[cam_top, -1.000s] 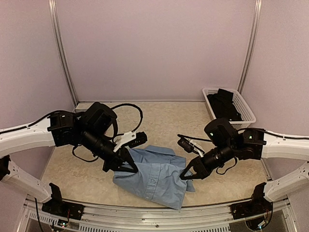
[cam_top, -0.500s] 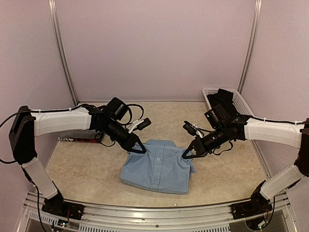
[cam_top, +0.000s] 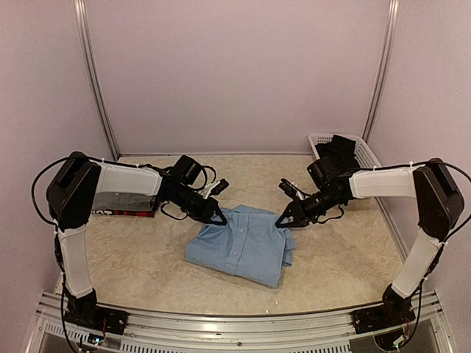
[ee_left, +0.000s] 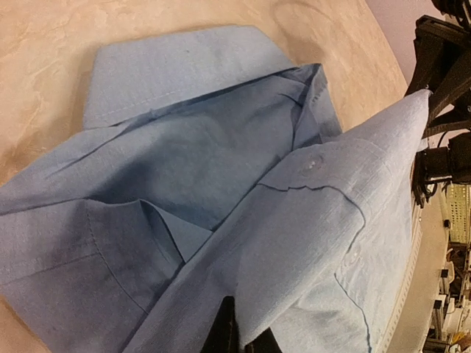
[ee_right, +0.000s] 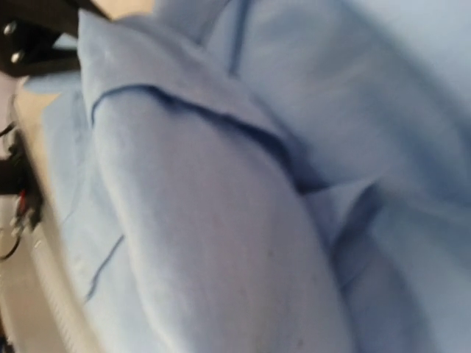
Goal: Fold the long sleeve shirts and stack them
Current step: Fold the 2/3-rectangle-folded shirt at the center of the board, then smooth out the square-folded shirt at the center of the board.
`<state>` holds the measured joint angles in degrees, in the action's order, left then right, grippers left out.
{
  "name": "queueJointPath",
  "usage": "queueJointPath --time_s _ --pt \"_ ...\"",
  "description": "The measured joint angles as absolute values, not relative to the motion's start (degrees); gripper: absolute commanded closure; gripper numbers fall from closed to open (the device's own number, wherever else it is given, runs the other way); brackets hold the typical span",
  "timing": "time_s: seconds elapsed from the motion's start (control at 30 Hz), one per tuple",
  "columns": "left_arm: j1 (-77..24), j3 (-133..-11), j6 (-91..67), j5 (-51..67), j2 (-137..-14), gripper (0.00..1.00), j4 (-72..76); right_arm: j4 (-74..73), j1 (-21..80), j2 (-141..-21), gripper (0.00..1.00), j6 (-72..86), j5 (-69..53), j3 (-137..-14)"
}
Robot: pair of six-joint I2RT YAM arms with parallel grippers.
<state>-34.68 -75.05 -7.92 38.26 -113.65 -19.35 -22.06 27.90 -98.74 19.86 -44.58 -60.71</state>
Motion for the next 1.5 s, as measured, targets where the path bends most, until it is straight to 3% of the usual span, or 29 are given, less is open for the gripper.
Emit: queueJointPath --time_s 0.13,0.37,0.43,0.6,0.83,1.1,1.33,1.5 --pt "-34.24 -76.03 -9.26 36.6 -116.55 0.84 -16.47 -21.76 26.81 -101.95 0.62 18.7 -41.87 -63.07" --pt "-34.13 -76.51 -10.66 32.32 -116.97 0.59 -10.44 -22.68 25.96 -104.38 0.54 16.43 -36.12 -65.95" --pt "-34.09 -77.03 -10.9 31.16 -116.99 0.58 -8.62 -22.87 25.69 -104.64 0.55 15.99 -34.85 -66.04" --pt "-34.09 -77.54 -11.38 27.57 -117.01 0.57 -3.79 -23.31 25.41 -105.49 0.6 15.2 -31.48 -66.06" --pt "-34.09 -76.77 -11.79 13.93 -116.18 0.57 0.36 -24.01 25.39 -106.41 0.58 14.31 -24.62 -66.11" --pt "-34.13 -64.88 -13.23 1.3 -104.88 0.54 4.78 -22.92 26.52 -100.42 0.54 13.96 -16.56 -62.22" --pt "-36.27 -57.39 -13.26 4.38 -94.41 0.54 8.47 -18.55 33.67 -91.0 0.54 14.41 -14.13 -58.06" --pt "-38.72 -55.4 -13.69 11.49 -93.78 0.54 11.51 -15.14 37.04 -90.65 0.55 15.27 -15.68 -55.64"
